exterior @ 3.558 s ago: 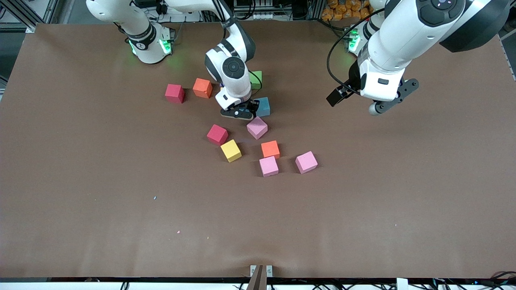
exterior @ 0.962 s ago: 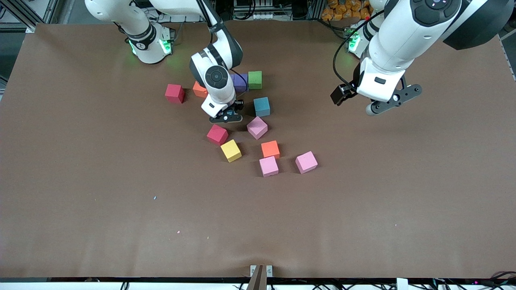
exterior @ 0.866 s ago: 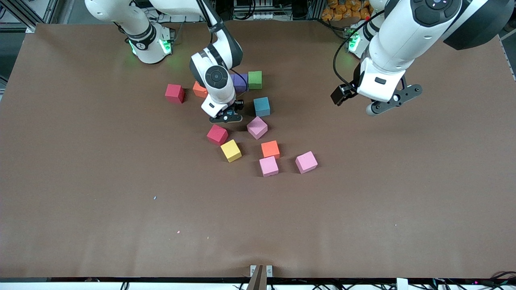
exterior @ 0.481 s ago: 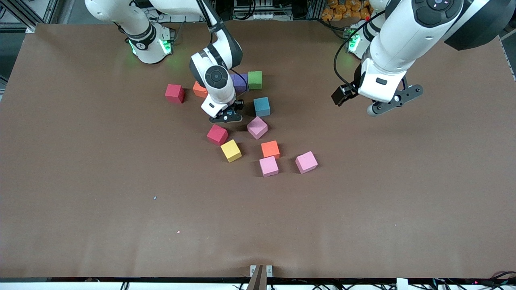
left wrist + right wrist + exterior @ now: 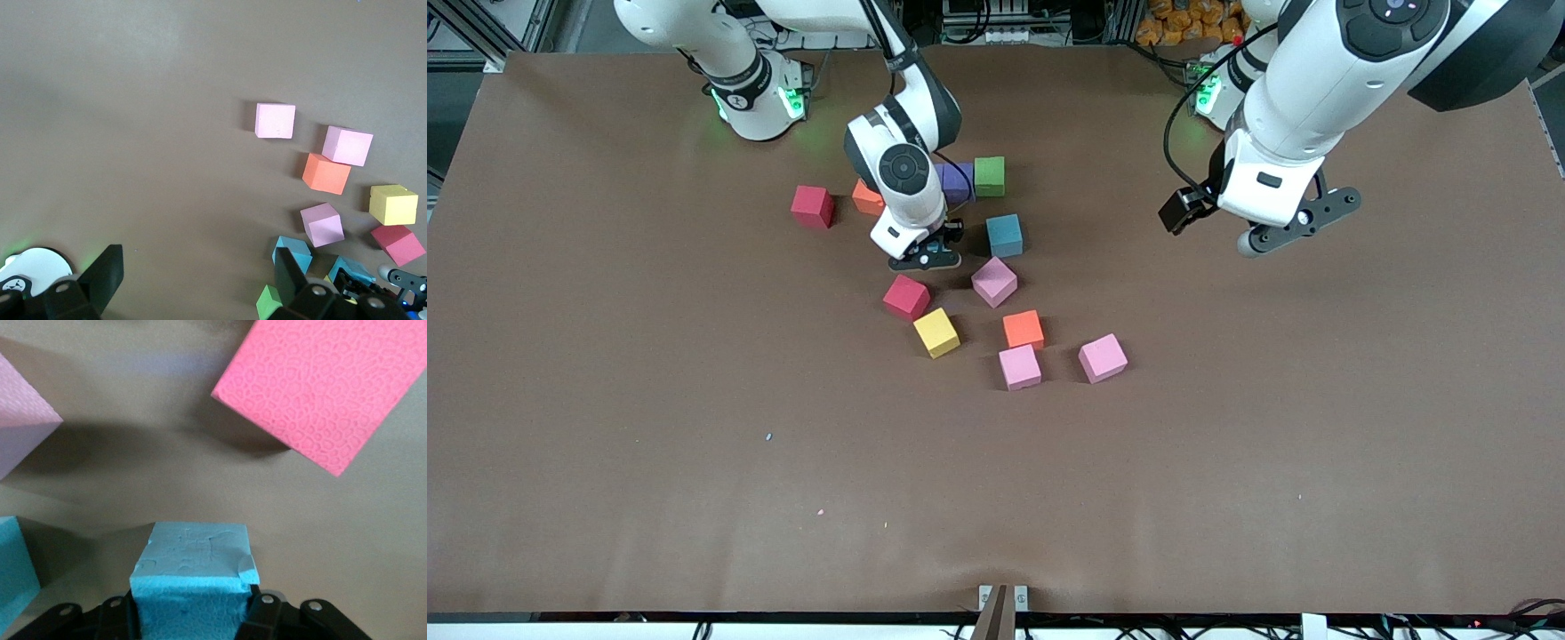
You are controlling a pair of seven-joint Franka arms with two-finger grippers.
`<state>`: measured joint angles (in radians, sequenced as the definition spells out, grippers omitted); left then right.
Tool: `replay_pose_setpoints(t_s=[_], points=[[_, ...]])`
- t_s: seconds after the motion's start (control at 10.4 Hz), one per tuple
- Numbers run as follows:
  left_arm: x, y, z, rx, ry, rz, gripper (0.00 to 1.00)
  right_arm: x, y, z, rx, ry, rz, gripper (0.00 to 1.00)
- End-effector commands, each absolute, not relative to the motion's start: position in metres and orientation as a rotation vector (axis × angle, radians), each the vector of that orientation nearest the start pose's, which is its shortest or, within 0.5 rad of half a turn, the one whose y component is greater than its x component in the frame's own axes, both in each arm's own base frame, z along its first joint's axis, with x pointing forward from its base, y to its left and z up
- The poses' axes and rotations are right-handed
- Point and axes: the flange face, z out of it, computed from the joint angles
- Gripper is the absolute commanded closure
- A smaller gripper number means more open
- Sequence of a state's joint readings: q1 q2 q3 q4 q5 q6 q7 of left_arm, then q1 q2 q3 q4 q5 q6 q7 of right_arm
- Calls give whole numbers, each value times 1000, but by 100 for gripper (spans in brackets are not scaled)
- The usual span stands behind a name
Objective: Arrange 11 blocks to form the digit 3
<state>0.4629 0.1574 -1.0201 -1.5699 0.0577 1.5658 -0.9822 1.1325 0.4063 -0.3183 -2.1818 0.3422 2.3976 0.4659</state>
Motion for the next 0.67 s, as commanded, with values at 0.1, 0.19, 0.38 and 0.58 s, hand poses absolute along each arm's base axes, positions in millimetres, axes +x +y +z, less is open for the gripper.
replay_pose_setpoints(t_s=[0.1,0.19,0.38,0.58], points=[[508,-265,583,-3041,-627,148,0,361,380,189,-3176,-172,296,64],[508,-265,583,-3042,-628,146,0,361,380,189,-3176,-170,296,63],[508,-265,583,-3040,-630,148,0,361,381,189,-3177,-158,296,29],[508,-265,583,-3041,-632,149,0,363,381,198,-3167,-146,293,0]])
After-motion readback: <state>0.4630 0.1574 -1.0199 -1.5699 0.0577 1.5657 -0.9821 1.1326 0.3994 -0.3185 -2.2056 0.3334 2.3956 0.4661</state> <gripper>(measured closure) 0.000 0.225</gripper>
